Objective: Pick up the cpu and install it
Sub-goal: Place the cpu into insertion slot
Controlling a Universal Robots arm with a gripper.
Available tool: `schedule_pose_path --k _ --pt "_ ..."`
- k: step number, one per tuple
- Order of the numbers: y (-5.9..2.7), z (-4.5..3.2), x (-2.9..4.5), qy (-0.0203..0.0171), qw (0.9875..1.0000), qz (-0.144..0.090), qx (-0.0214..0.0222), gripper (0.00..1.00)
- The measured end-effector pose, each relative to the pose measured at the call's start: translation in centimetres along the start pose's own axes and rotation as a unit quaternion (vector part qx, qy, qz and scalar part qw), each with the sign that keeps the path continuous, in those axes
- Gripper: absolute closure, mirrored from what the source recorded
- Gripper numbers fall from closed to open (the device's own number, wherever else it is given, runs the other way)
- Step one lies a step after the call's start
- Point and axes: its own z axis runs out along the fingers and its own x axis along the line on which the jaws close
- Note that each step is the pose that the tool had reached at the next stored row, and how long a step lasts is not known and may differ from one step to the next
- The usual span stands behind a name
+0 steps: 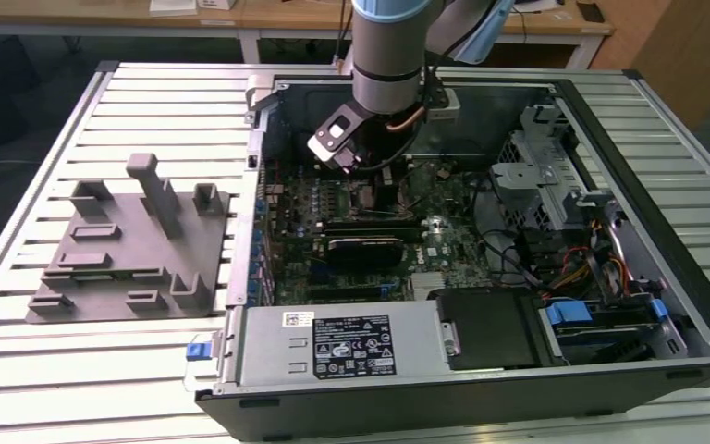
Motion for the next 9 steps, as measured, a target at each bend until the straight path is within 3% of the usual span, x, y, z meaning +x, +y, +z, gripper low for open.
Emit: schedule_pose_path --k 9 --pt "0.01 -0.08 0.0 0.0001 1.0 0.0 0.0 0.47"
